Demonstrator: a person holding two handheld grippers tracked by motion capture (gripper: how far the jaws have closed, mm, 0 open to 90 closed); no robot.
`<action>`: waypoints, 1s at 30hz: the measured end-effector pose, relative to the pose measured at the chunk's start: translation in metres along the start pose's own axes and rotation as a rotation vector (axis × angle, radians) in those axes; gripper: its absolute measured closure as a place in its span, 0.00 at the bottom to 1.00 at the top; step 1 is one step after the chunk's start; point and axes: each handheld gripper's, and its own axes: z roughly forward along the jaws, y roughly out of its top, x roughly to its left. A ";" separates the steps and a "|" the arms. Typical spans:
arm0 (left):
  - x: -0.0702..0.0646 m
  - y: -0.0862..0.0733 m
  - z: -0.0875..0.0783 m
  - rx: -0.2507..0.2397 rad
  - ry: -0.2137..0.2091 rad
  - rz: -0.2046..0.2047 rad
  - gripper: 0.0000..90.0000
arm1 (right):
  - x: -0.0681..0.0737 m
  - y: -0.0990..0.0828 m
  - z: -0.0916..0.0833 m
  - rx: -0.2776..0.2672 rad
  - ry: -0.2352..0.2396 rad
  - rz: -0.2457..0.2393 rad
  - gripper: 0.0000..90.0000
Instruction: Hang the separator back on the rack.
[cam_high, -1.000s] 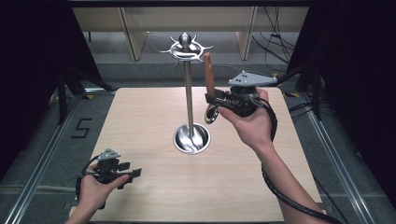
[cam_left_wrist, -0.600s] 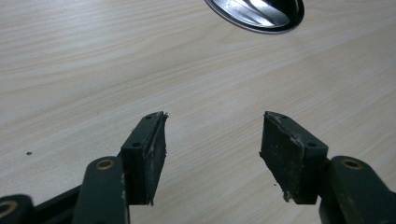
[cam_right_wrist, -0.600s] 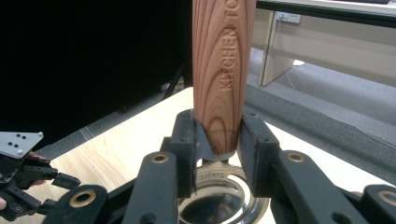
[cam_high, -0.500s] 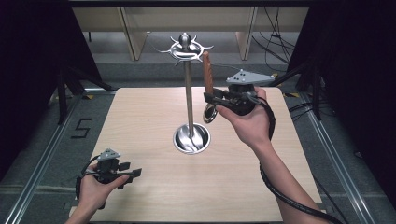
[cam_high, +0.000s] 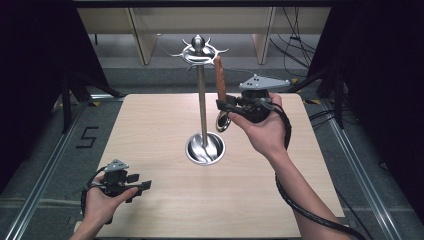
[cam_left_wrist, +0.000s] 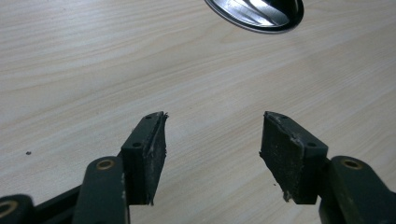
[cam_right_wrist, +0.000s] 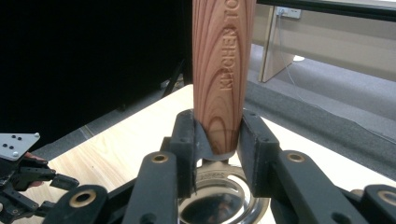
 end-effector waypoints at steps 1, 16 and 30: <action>0.000 0.000 0.000 -0.004 0.000 -0.003 0.44 | 0.000 0.000 0.000 0.004 -0.010 -0.007 0.78; 0.000 0.000 0.001 -0.015 0.015 -0.010 0.44 | 0.001 0.003 0.012 0.020 -0.012 0.027 0.78; 0.000 -0.001 0.000 -0.017 0.014 -0.009 0.44 | -0.002 -0.003 0.020 0.029 -0.046 -0.038 0.77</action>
